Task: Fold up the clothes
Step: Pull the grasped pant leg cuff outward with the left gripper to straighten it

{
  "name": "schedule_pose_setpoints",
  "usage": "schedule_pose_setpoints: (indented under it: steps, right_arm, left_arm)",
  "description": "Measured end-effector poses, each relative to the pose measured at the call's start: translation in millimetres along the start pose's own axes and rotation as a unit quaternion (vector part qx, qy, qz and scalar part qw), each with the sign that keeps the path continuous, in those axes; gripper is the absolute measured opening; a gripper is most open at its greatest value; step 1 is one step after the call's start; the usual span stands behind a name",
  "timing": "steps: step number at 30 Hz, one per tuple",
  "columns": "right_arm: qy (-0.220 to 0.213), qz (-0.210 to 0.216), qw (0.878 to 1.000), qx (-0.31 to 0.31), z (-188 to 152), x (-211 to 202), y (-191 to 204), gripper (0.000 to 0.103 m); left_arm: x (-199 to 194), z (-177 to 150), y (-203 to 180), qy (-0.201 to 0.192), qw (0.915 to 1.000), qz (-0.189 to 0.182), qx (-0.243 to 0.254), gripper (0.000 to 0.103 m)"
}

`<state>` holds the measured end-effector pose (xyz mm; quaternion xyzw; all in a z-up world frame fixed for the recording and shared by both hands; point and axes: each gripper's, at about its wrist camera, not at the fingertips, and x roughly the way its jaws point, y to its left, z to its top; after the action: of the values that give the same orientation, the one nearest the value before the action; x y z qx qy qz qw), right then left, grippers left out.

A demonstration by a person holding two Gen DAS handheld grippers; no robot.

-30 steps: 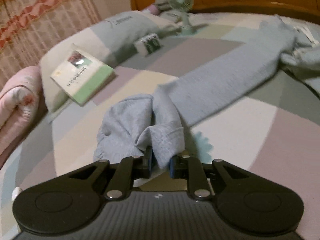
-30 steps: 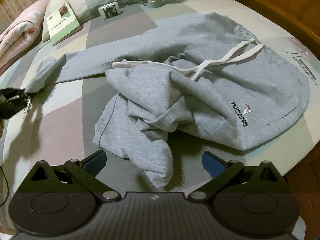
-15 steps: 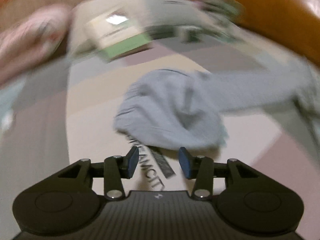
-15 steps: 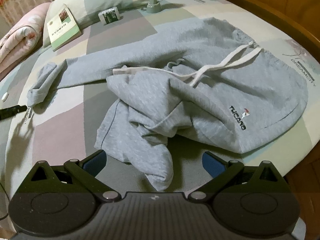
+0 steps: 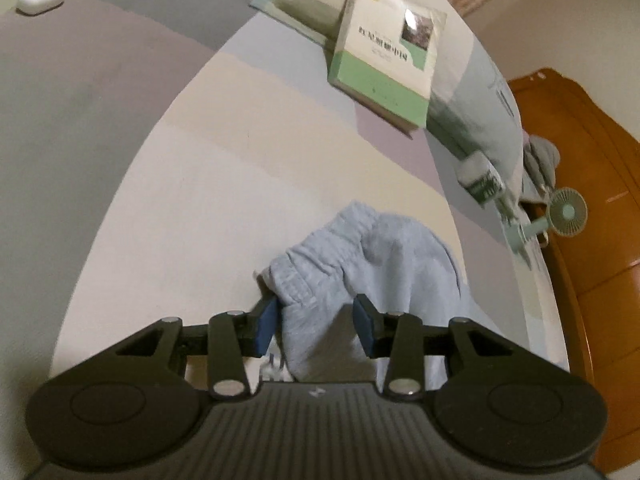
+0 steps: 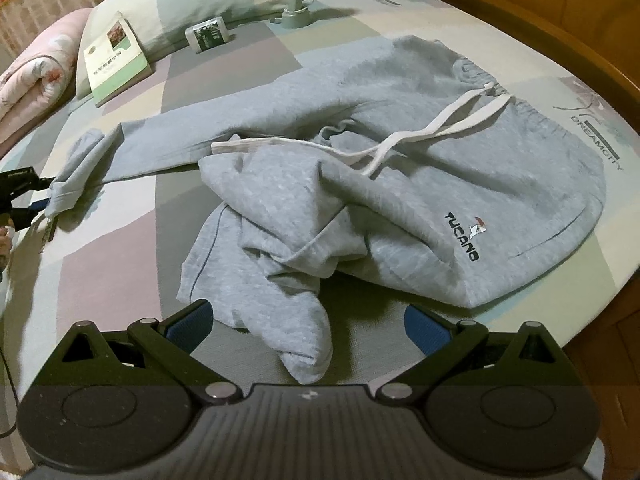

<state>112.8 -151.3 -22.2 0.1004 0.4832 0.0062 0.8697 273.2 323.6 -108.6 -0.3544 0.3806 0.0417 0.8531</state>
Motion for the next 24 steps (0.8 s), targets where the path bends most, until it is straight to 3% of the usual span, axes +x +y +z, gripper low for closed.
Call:
schedule_pose_setpoints:
  steps: [3,6,8,12,17,24]
  right_arm:
    - [-0.003,0.000,1.000,-0.004,1,-1,2,0.103]
    - [-0.006,-0.003,1.000,-0.009,2,-2,4,0.103]
    - [-0.007,-0.006,1.000,-0.010,2,-2,4,0.103]
    - [-0.008,-0.010,1.000,-0.007,2,-3,2,0.103]
    - [-0.009,-0.007,1.000,-0.005,3,-1,2,0.103]
    - [-0.008,-0.003,1.000,-0.011,3,0,6,0.103]
  left_arm:
    - [6,1,-8,-0.010,0.9998,0.015,0.008,0.038]
    - [7,0,-19,-0.023,0.9983,0.044,0.031,0.017]
    - [2,3,-20,-0.038,0.9975,0.050,0.031,0.015]
    - [-19,16,-22,-0.094,0.9930,0.061,0.035,0.013]
    - [-50,40,-22,-0.155,0.9800,0.109,0.061,0.013]
    - [-65,47,-1,-0.194,0.9602,0.185,0.079,0.013]
